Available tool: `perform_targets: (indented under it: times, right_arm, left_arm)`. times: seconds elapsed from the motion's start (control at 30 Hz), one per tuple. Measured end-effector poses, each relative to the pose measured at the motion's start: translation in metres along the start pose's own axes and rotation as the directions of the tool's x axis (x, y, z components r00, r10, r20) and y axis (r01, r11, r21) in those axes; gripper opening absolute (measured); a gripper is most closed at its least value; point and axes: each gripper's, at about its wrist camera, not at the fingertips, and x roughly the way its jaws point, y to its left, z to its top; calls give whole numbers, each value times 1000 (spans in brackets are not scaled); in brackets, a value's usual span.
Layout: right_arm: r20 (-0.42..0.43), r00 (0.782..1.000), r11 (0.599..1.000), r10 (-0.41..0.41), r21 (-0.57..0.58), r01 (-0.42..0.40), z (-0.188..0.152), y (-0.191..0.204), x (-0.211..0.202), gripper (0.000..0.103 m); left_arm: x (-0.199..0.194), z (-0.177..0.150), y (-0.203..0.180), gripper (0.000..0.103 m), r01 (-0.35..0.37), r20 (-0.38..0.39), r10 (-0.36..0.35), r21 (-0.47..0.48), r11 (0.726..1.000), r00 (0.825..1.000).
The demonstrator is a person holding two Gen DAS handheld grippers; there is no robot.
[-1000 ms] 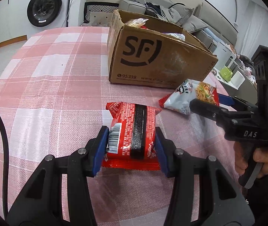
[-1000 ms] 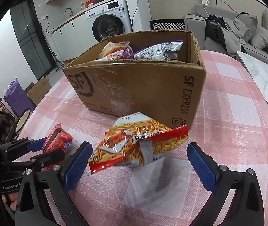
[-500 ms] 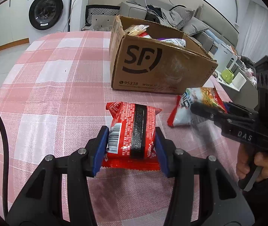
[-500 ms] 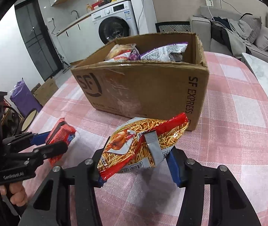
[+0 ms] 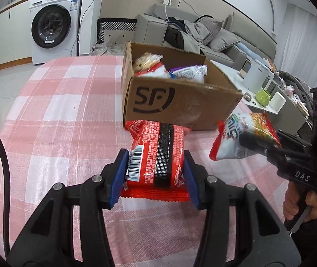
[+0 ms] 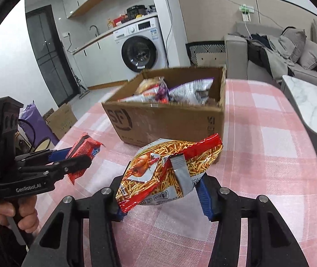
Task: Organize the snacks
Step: 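Lift both held packs and carry them over the cardboard box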
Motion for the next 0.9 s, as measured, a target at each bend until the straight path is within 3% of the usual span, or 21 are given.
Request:
perform_targets:
  times: [0.47,0.9]
  right_arm:
    - [98,995,999,-15,-37,19,42,12,-43,51]
    - [146,989,998,-36,-41,43,83,11,-43,51]
  left_arm:
    - [-24,57,-20,45,4,101,-11,67,998,995]
    - [-23,115,-37,45,-4,161,-16,123,992,987]
